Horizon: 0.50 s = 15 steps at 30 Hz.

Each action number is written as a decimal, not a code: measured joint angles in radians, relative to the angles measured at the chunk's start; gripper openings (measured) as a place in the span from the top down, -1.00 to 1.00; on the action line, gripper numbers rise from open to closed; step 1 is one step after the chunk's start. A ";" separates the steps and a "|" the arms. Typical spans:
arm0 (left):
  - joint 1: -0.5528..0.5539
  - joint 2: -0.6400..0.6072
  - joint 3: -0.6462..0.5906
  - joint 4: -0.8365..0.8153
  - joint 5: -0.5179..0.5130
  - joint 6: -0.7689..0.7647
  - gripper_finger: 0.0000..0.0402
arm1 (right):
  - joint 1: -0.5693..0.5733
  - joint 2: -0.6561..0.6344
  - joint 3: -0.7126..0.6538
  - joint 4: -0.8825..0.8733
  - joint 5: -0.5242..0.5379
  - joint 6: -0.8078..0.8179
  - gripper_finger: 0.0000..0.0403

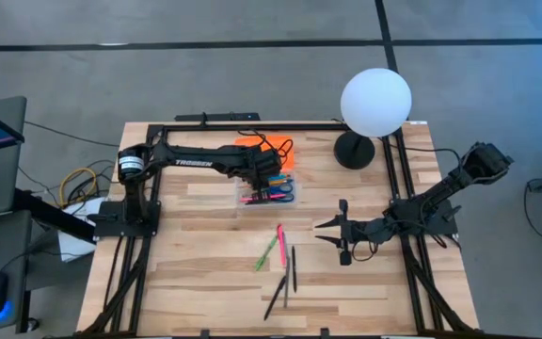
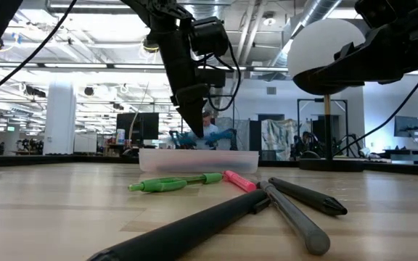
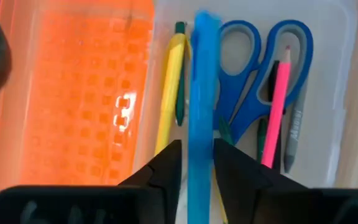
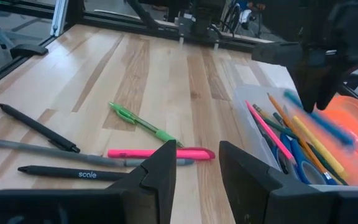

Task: Pick & place school supplies into a supply box
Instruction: Put the blue pen into the supply box, then put the black pen into the supply box

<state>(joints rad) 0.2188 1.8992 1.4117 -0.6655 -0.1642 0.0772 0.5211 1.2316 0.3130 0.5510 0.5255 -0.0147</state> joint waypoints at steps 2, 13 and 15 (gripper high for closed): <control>0.000 0.000 0.000 0.006 -0.001 -0.001 0.47 | 0.000 0.000 0.000 0.000 0.000 0.007 0.42; -0.036 -0.002 0.000 -0.089 0.049 -0.001 0.26 | 0.000 0.000 0.000 0.000 0.000 0.022 0.42; -0.066 -0.002 0.000 -0.138 0.051 -0.008 0.26 | 0.000 0.000 0.000 0.001 -0.001 0.034 0.42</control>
<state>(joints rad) 0.1524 1.8973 1.4117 -0.8030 -0.1130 0.0695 0.5213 1.2316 0.3130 0.5516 0.5245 0.0193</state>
